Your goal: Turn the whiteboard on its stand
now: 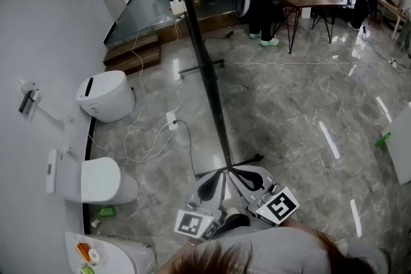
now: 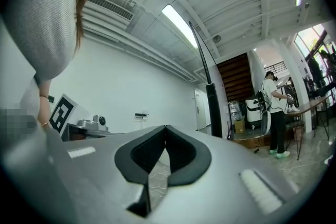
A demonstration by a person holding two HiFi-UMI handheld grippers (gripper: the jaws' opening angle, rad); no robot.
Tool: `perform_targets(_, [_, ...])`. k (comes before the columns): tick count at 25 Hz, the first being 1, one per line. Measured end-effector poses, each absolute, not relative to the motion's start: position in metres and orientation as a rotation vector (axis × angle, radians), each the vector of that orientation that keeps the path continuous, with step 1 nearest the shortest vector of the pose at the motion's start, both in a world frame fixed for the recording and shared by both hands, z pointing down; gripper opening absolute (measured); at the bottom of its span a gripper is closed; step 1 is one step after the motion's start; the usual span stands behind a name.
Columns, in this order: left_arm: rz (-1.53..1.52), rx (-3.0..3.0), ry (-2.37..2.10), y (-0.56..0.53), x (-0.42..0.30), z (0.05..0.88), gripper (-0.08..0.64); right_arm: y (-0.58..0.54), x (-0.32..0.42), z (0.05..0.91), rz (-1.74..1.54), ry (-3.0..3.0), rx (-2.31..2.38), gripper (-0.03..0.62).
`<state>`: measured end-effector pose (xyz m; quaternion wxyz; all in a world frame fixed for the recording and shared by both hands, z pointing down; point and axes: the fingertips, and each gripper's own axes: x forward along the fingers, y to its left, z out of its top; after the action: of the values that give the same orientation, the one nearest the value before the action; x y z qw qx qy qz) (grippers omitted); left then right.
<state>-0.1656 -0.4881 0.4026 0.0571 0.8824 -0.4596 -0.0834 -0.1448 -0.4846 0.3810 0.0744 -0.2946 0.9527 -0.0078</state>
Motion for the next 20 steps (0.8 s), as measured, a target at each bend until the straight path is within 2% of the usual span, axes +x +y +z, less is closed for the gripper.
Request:
perform_targets(17, [-0.251, 2.59, -1.454, -0.559, -0.191, 0.415, -0.003, -0.576, -0.143, 0.39, -0.112, 2.865, -1.013, 0.007])
perform_targets(19, [-0.259, 2.575, -1.482, -0.563, -0.195, 0.414, -0.003, -0.593, -0.141, 0.39, -0.088, 2.881, -1.03, 0.037])
perform_targets(20, [-0.261, 2.57, -1.492, -0.564, -0.196, 0.415, -0.005, -0.604, -0.141, 0.39, -0.079, 2.891, -1.038, 0.082])
